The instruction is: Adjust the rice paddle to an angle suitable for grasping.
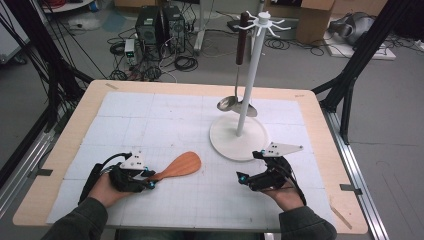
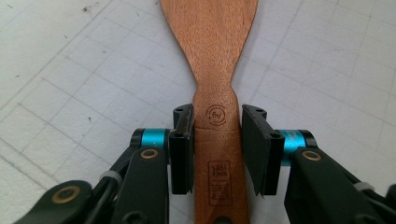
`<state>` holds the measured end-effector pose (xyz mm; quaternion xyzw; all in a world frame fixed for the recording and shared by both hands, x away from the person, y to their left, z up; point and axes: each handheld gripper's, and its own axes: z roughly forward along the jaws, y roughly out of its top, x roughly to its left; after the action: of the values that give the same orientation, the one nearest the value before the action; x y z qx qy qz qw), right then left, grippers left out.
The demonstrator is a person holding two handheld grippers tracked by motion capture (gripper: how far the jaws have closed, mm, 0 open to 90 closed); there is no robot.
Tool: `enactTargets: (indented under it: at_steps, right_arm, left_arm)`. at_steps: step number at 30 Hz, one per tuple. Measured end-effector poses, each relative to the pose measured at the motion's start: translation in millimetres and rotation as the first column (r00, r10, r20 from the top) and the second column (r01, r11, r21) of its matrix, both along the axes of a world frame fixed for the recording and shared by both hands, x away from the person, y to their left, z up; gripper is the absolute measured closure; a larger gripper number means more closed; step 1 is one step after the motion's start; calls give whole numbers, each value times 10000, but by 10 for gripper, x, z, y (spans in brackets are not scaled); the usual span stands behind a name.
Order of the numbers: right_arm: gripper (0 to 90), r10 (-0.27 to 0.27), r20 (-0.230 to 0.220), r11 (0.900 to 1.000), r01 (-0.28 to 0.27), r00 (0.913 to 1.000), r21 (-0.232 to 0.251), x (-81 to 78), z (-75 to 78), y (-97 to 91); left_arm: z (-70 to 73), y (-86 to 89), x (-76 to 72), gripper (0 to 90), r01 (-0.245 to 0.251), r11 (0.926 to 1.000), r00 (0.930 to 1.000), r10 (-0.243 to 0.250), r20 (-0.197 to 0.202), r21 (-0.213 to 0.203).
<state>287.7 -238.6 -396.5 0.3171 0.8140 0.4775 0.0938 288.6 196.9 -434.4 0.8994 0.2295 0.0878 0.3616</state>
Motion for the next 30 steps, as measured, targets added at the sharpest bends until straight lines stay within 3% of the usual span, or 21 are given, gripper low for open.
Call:
enactTargets:
  at_steps: [19, 30]
  right_arm:
    - [16, 51, -73, 10000, -51, 10000, -5, -4, -12, 8]
    - [16, 85, -100, 9999, -86, 9999, -97, -2, -25, 30]
  left_arm:
    - [-13, 96, -4, 612, -312, 9995, 9995, 312, -93, -8]
    - [-7, 85, -2, 651, -206, 9998, 9998, 206, -13, 11]
